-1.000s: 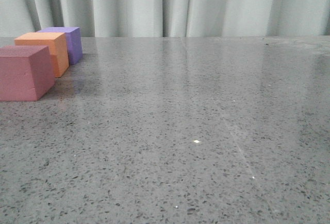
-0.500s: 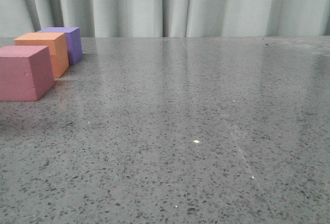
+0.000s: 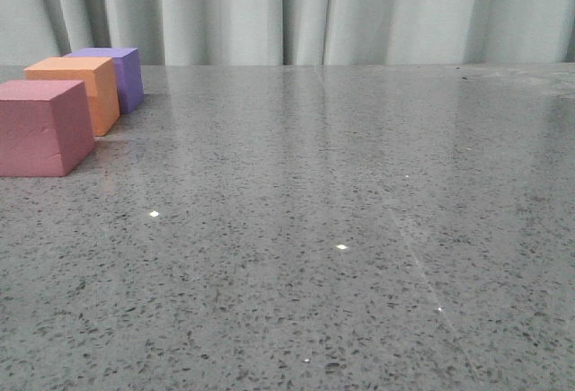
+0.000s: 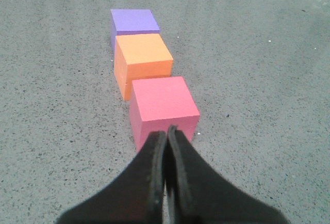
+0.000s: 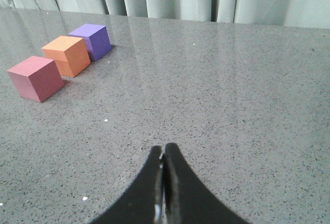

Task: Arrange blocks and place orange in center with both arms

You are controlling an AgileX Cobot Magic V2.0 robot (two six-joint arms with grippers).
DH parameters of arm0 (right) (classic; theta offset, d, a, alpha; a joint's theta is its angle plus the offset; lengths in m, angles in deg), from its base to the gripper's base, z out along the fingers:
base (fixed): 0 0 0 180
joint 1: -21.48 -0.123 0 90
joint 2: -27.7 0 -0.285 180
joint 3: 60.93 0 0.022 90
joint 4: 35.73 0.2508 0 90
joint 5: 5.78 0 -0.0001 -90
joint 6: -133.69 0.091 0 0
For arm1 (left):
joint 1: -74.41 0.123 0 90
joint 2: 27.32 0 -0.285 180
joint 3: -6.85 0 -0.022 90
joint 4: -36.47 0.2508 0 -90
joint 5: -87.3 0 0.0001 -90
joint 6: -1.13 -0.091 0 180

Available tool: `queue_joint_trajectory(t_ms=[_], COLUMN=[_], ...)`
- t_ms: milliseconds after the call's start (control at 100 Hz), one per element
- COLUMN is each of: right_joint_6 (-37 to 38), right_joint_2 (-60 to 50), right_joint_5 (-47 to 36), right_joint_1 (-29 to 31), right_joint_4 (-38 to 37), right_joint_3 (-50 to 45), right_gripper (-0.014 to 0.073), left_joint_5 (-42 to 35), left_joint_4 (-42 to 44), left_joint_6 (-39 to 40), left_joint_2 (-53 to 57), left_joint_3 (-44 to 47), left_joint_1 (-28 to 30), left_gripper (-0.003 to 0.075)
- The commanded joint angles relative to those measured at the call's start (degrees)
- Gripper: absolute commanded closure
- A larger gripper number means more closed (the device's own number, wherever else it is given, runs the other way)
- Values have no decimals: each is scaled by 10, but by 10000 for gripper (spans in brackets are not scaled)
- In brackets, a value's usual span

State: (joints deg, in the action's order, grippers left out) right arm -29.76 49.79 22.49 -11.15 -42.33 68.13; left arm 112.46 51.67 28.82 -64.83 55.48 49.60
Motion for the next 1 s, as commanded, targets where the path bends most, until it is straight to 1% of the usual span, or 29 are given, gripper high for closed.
queue_joint_trajectory(t_ms=[0,140,840,940,990], right_joint_6=[-6,-6,-6,-6,-6], right_joint_2=[-7,-8,-7,-7,-7], right_joint_5=[-56,-56,-56,-56,-56], right_joint_1=[0,0,0,0,0], right_joint_4=[-16,-16,-16,-16,-16], right_joint_3=[7,7,7,7,7], right_gripper=[715,715,715,715,715], left_joint_5=[-67,-76,-74,-74,-75], left_joint_4=[6,6,6,43,45], left_joint_6=[-1,-1,-1,-1,-1], left_joint_2=[22,42,43,43,43], left_joint_3=[10,35,35,35,35], left_joint_1=[-6,-6,-6,-3,-3], left_gripper=[739,739,739,739,739])
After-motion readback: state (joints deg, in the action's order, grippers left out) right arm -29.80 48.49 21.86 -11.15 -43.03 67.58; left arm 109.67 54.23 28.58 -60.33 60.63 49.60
